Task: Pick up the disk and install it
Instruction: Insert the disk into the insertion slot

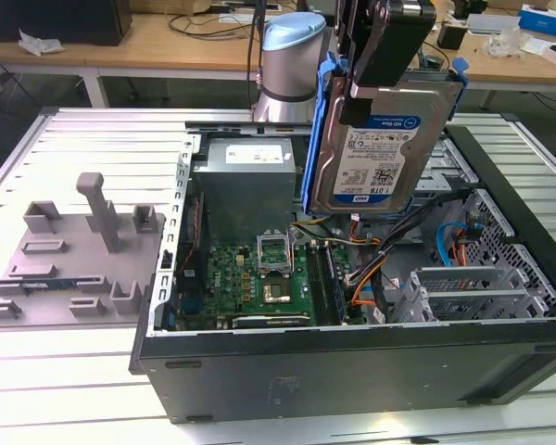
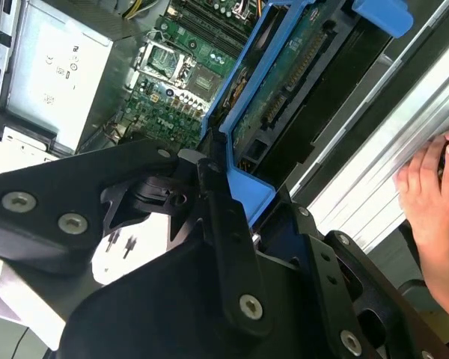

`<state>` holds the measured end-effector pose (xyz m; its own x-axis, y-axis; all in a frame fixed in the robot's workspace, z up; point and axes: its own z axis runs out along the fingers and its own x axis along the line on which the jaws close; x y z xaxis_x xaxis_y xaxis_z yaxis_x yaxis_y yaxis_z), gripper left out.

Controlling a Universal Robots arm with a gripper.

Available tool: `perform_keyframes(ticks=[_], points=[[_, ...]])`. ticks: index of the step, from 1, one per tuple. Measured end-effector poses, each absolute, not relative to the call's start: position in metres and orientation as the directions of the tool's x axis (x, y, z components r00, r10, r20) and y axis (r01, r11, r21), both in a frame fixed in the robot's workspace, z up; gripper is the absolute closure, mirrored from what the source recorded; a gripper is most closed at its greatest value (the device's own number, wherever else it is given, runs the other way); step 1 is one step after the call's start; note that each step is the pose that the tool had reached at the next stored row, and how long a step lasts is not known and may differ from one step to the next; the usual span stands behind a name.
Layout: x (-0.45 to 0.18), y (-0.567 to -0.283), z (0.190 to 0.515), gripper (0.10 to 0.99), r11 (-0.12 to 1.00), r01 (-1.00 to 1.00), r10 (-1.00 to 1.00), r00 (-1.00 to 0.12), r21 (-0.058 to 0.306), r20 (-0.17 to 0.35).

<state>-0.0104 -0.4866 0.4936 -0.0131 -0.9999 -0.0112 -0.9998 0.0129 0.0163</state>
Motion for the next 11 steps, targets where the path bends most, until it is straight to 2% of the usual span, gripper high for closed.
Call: perform_keyframes(ticks=[11], points=[[-0.010, -0.515, 0.487, 0.718, 0.018, -1.000, -1.000, -0.019, 0.005, -0.012]])
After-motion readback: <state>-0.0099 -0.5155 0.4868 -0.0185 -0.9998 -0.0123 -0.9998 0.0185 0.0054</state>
